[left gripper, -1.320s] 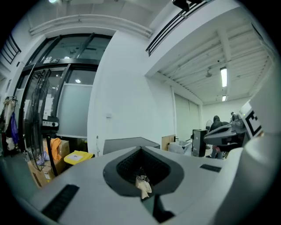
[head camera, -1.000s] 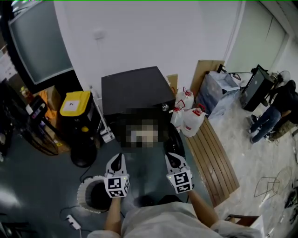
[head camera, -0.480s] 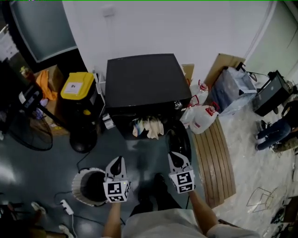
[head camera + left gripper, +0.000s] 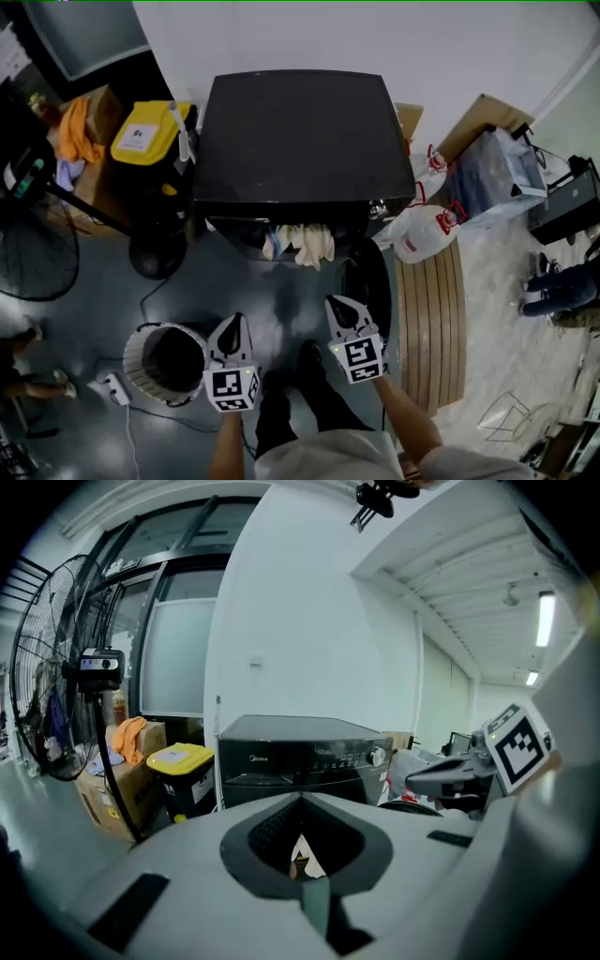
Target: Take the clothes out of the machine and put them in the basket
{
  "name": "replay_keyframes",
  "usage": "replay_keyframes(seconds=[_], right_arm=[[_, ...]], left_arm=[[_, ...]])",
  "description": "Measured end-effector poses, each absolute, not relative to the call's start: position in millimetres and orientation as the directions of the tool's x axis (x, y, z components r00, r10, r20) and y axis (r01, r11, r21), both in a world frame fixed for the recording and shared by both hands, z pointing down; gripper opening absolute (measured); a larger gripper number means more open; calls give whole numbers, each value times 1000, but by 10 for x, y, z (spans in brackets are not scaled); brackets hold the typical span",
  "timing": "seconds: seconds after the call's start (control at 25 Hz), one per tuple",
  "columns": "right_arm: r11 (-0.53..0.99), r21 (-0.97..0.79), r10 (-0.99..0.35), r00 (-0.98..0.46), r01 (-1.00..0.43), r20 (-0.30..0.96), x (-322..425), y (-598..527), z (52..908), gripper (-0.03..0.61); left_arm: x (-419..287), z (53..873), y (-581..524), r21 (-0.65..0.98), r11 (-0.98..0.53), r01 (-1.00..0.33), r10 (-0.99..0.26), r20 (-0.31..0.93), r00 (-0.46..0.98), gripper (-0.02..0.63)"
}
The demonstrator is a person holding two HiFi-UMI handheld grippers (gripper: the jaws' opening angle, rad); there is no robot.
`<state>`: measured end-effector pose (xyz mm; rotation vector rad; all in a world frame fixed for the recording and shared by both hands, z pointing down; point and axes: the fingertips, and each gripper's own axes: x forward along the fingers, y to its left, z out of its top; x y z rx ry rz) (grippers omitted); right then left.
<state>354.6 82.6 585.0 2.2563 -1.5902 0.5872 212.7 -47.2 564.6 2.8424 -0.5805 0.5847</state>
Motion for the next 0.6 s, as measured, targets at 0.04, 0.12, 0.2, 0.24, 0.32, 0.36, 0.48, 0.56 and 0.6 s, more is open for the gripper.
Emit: replay_keyframes(seconds=[0.04, 0.12, 0.2, 0.24, 0.32, 0.36, 0.48, 0.56, 0.6], right_arm=[[-324, 19, -813, 289, -946, 506, 3588, 779, 5952, 23], [-320, 11, -809, 279, -947, 517, 3656, 699, 6155, 23], [-321, 2, -802, 273, -947, 531, 3711, 630, 6375, 23], [-321, 0, -799, 271, -947, 537, 3743, 582, 6489, 23], [-323, 1, -792, 271, -946, 547, 3803, 474, 6728, 23], [-328, 1, -787, 274, -945, 552, 3826, 421, 6858, 23], [-362, -7, -768, 294, -932, 568, 3873, 285, 7257, 23], [-399, -3, -755, 327, -917, 569, 3932, 209, 7502, 23], [-420, 7, -747, 350, -907, 565, 3982, 176, 7616, 23]], left_arm=[[2156, 5735, -503, 99, -904, -417, -343, 416, 842, 18], [2193, 5923, -562, 103, -898, -428, -349, 428, 834, 18], [2224, 6113, -629, 107, -893, -438, -353, 437, 827, 18], [2246, 6206, -679, 109, -890, -443, -357, 439, 825, 18], [2286, 6390, -780, 118, -886, -449, -359, 440, 823, 18], [2297, 6489, -826, 122, -885, -449, -356, 442, 823, 18], [2305, 6829, -959, 134, -887, -441, -342, 452, 824, 18], [2329, 7084, -1057, 142, -890, -433, -328, 460, 825, 18], [2359, 7210, -1102, 143, -894, -424, -318, 462, 828, 18]])
